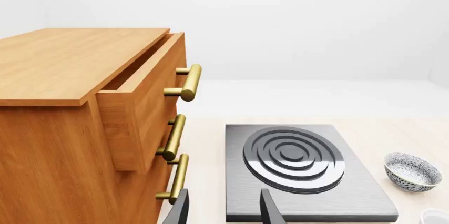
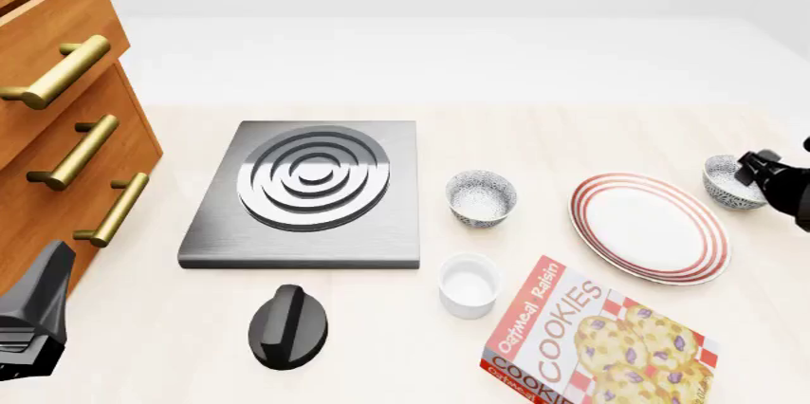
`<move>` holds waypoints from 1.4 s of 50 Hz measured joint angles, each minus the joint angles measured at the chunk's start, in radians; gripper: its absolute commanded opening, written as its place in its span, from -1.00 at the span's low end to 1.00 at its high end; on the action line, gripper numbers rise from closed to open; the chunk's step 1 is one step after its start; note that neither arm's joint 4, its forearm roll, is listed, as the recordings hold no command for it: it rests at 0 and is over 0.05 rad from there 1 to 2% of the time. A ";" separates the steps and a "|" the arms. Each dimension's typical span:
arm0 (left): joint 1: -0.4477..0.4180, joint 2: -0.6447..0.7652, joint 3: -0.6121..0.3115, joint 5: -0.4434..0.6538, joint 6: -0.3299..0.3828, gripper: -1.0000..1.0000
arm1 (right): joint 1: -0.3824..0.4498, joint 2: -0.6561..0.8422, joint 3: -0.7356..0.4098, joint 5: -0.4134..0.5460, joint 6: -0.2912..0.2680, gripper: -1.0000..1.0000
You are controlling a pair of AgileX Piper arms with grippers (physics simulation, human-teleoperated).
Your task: Pick the akita bowl next to the plate and place it on the plate.
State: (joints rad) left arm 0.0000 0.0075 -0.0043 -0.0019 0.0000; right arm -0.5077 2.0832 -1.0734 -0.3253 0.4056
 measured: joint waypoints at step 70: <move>0.000 0.000 0.000 0.000 0.000 1.00 | 0.006 -0.029 0.039 0.019 0.057 -1.00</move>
State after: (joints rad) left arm 0.0000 0.0075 -0.0043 -0.0019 0.0000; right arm -0.5015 2.0538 -1.0341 -0.3059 0.4622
